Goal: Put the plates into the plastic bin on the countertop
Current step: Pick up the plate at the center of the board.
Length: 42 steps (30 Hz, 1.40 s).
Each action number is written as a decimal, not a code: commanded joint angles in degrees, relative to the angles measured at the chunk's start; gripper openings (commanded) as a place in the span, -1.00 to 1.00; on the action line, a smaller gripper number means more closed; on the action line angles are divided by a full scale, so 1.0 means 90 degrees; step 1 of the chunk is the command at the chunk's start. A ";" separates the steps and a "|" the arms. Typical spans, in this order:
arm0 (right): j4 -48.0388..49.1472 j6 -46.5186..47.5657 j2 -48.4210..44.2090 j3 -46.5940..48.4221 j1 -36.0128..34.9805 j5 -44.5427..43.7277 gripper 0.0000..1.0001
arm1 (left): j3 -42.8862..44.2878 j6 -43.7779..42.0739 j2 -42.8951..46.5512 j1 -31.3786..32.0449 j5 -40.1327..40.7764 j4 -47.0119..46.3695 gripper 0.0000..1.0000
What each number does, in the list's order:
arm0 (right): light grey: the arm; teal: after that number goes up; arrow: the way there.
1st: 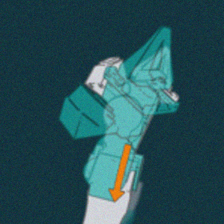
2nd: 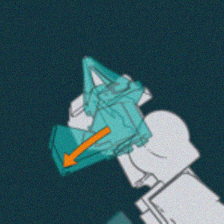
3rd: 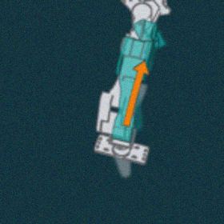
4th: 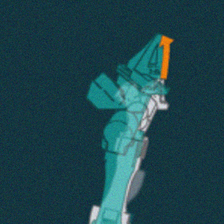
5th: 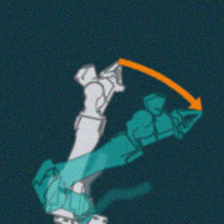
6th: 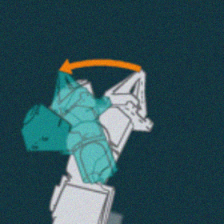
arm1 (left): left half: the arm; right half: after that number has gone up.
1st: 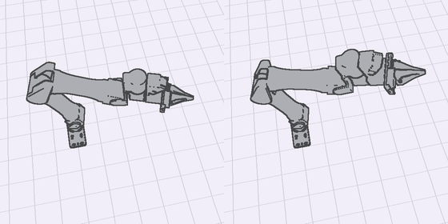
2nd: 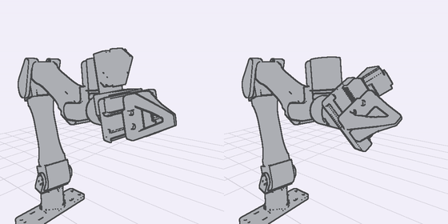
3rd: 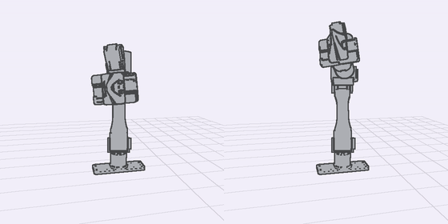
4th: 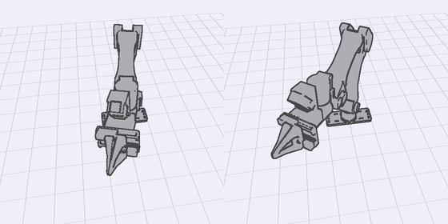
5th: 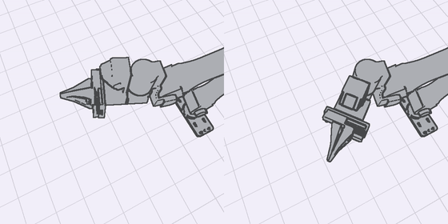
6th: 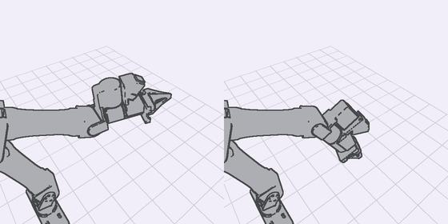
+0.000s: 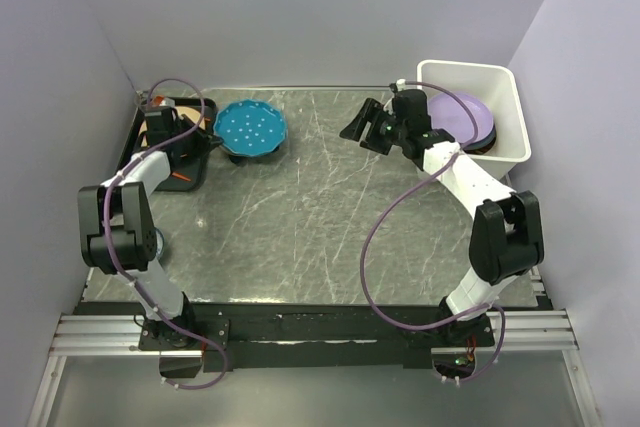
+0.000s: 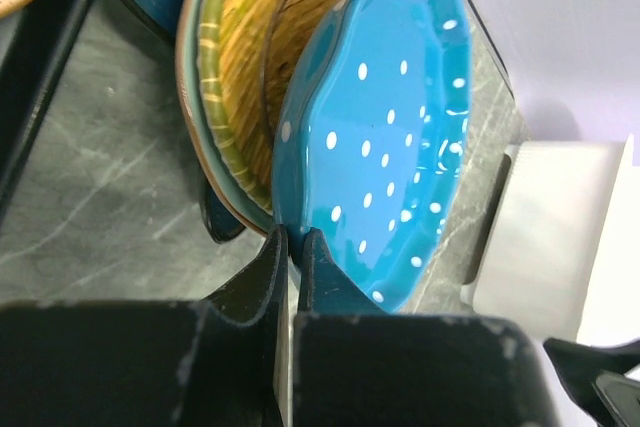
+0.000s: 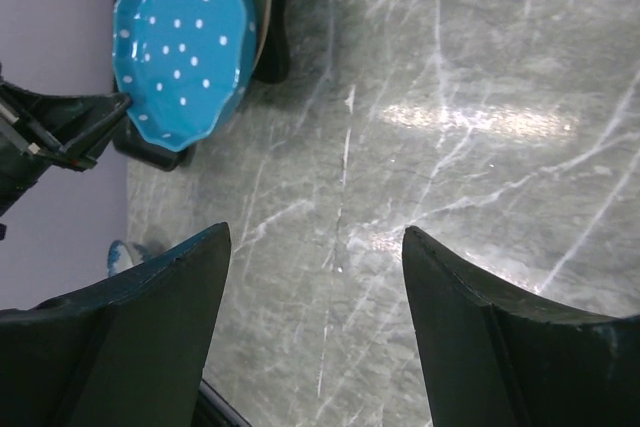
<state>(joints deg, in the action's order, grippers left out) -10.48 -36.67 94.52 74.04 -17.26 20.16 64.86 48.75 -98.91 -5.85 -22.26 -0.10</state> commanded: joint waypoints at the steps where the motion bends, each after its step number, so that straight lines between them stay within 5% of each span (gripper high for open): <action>1: 0.0578 -0.0154 0.0035 -0.0053 0.0013 0.0367 0.54 | 0.0010 0.0081 0.0668 0.0064 -0.0681 -0.0965 -0.99; 21: 0.1701 -0.0682 0.0747 -0.0209 -0.0153 0.1207 0.56 | -0.0449 0.0061 0.1030 0.0064 -0.0778 -0.0887 -0.99; 42: 0.3616 -0.2244 0.2671 0.0562 -0.0944 0.1705 0.55 | -0.0625 0.0032 0.0834 0.0064 -0.0700 -0.0829 -0.99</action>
<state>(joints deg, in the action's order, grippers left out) 15.73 -53.21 117.51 74.48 -24.91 34.35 58.28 47.72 -93.21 -5.37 -25.45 -1.08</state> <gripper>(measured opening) 0.777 0.033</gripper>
